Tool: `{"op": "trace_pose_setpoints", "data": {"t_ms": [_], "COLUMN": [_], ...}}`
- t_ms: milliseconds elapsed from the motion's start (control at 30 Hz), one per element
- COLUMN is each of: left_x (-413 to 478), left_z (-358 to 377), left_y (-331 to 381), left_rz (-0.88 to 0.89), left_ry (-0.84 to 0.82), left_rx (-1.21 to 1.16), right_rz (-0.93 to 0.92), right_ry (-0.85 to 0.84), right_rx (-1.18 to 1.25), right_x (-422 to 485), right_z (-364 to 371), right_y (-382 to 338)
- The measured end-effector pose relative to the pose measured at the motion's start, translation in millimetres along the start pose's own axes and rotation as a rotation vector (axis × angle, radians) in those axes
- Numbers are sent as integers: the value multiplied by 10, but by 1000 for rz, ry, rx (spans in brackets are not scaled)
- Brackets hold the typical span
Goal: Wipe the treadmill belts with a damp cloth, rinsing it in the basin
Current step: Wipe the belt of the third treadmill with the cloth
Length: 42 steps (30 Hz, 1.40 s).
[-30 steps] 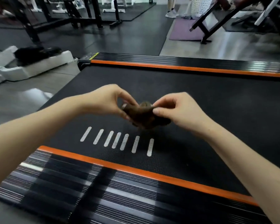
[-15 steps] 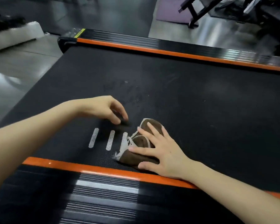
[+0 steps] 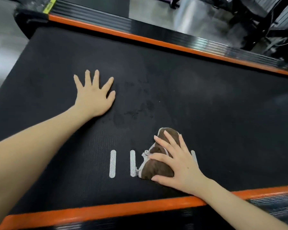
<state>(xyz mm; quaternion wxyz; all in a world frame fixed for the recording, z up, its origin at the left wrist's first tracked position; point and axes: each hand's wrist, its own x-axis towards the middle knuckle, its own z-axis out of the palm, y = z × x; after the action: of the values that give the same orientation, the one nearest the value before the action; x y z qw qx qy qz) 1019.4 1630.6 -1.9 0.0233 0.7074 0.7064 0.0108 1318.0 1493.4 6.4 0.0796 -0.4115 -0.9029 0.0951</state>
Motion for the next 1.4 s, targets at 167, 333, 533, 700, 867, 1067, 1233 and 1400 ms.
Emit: {"op": "trace_pose_setpoints", "data": {"t_ms": [167, 333, 533, 700, 867, 1067, 1233, 1400], "left_x": [40, 27, 12, 1, 20, 18, 203, 698], "left_z": [87, 114, 87, 99, 125, 81, -157, -211], "left_y": [-12, -2, -29, 2, -8, -5, -257, -835], "left_rz": [7, 3, 13, 8, 5, -18, -5, -143], "left_ry": [23, 57, 72, 75, 71, 32, -31, -79], "left_rx": [3, 0, -13, -16, -21, -24, -48, 114], "right_rz": [9, 286, 296, 19, 255, 413, 361, 339], "right_ry": [69, 161, 145, 42, 128, 146, 125, 148], "right_rx": [8, 2, 10, 28, -17, -51, -49, -55], "right_x": [169, 1095, 1252, 370, 1913, 2748, 2708, 2738], "right_z": [33, 28, -5, 6, 57, 53, 39, 109], "right_y": [45, 351, 348, -56, 362, 686, 677, 724]}}
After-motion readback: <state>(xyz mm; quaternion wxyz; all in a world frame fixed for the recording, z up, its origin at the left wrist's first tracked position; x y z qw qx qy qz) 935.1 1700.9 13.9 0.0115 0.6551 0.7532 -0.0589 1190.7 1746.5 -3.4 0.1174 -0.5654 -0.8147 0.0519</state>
